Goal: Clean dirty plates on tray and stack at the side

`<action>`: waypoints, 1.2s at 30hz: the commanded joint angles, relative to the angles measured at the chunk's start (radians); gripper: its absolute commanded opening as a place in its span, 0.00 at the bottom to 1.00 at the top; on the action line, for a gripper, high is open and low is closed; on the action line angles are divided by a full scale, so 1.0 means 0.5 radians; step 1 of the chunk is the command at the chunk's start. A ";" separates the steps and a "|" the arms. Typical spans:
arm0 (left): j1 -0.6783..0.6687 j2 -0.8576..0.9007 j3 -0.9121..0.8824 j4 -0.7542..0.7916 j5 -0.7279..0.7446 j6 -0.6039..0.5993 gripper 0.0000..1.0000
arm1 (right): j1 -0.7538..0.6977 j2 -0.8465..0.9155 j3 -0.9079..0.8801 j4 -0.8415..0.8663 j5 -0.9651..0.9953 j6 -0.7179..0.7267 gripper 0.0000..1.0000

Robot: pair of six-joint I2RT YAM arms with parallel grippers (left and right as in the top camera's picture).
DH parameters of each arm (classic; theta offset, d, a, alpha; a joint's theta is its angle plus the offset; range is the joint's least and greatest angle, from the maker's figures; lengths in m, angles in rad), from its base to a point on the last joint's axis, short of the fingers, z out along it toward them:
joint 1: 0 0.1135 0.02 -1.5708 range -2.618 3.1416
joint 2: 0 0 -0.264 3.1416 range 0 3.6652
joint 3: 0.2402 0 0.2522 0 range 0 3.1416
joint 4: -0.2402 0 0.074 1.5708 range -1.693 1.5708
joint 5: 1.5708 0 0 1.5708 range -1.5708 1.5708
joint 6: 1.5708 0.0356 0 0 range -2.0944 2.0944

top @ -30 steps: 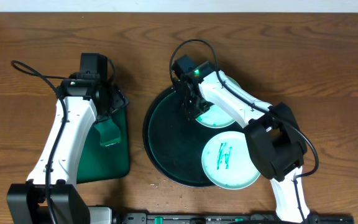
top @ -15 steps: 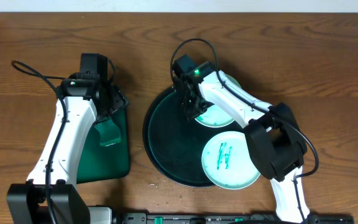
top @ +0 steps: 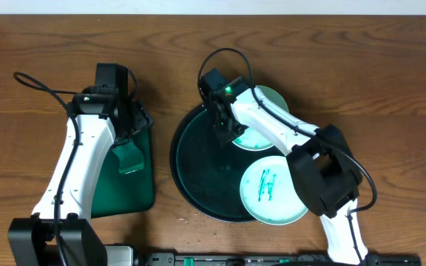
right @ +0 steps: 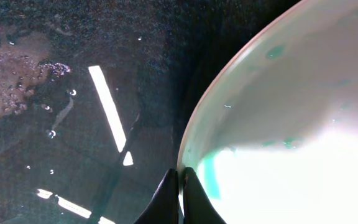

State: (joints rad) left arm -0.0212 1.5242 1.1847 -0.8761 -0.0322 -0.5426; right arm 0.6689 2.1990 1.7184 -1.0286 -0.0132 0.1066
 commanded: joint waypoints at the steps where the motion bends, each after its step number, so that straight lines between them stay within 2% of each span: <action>1: 0.010 -0.005 0.029 -0.010 -0.008 0.013 0.82 | 0.005 0.008 0.040 -0.025 0.135 0.040 0.02; 17: 0.010 -0.005 0.029 -0.008 -0.008 0.013 0.82 | 0.010 -0.102 0.230 -0.161 0.265 0.043 0.01; 19: 0.010 -0.005 0.029 -0.008 -0.008 0.013 0.82 | -0.002 -0.105 0.230 -0.169 0.364 0.151 0.01; 27: 0.010 -0.005 0.029 -0.009 -0.008 0.013 0.82 | -0.080 -0.104 0.223 -0.179 0.217 0.105 0.01; 36: 0.010 -0.005 0.029 -0.009 -0.008 0.013 0.82 | -0.085 -0.098 0.157 -0.130 0.246 0.134 0.01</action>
State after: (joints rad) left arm -0.0212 1.5242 1.1847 -0.8757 -0.0319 -0.5426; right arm 0.6285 2.1826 1.8088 -1.0996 0.1020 0.1532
